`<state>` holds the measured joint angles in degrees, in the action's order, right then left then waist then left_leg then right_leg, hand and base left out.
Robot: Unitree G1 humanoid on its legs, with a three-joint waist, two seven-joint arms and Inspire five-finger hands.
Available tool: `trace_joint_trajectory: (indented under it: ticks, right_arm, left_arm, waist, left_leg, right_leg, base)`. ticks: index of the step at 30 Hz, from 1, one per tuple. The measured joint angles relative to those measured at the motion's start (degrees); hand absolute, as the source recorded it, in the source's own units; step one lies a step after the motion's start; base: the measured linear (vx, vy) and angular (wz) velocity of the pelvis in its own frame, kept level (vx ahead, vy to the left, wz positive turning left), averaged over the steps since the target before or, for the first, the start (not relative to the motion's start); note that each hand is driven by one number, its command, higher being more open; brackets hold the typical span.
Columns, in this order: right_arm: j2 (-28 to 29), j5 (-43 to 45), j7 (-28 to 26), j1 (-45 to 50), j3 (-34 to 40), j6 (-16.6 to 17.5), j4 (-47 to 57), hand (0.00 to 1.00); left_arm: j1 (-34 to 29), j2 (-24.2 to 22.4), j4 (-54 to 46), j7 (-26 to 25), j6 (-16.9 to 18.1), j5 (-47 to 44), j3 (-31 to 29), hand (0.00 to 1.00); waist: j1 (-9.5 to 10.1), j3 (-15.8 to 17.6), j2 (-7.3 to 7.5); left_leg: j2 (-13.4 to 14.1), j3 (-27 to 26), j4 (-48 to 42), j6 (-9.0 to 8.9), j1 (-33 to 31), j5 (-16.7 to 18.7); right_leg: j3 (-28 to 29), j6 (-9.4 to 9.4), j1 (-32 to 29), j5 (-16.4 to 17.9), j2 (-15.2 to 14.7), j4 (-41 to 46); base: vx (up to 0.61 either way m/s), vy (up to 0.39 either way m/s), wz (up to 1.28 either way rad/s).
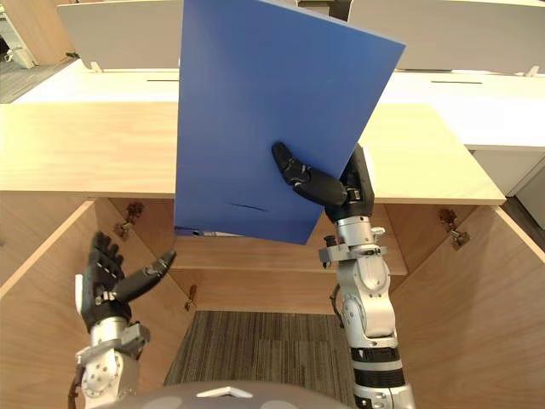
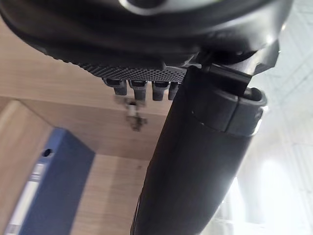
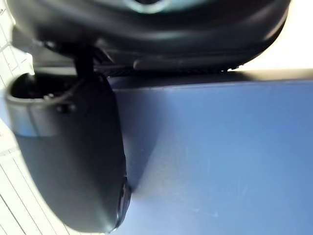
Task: Walk over to the cabinet, pick up the folder, carry it to the office cabinet, place the folder inside the office cabinet, then close the office cabinet door
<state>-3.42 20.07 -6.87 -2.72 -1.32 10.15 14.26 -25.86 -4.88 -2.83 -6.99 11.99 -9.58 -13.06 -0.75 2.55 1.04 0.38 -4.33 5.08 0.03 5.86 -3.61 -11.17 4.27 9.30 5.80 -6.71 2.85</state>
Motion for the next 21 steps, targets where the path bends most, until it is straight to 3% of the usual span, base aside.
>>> trace_joint_trajectory:
  ticks: [10,21]
  right_arm:
    - [-4.32,-0.35,-0.76,0.01,-12.55,0.07,3.74,0.00]
    - [-13.29,-9.73,-2.60,-0.03,-23.01,0.60,-1.35,0.00]
  left_arm:
    - [1.99,1.25,34.11,0.64,-4.71,4.04,0.37,1.00]
    - [5.65,8.51,51.67,-0.19,-4.54,6.40,1.05,1.00]
  waist:
    - [0.33,0.01,-0.02]
    - [0.55,0.32,-0.53]
  left_leg:
    - [0.54,-1.46,-0.02,-0.44,0.32,0.31]
    - [1.66,-2.84,0.00,-0.60,0.23,0.40]
  right_leg:
    - [1.49,-0.05,-0.52,-0.03,0.39,0.03]
    - [2.99,-0.63,-1.14,-0.41,1.66,-0.33]
  base:
    - [-0.02,-0.010,-0.07]
    - [-0.02,-0.017,-0.07]
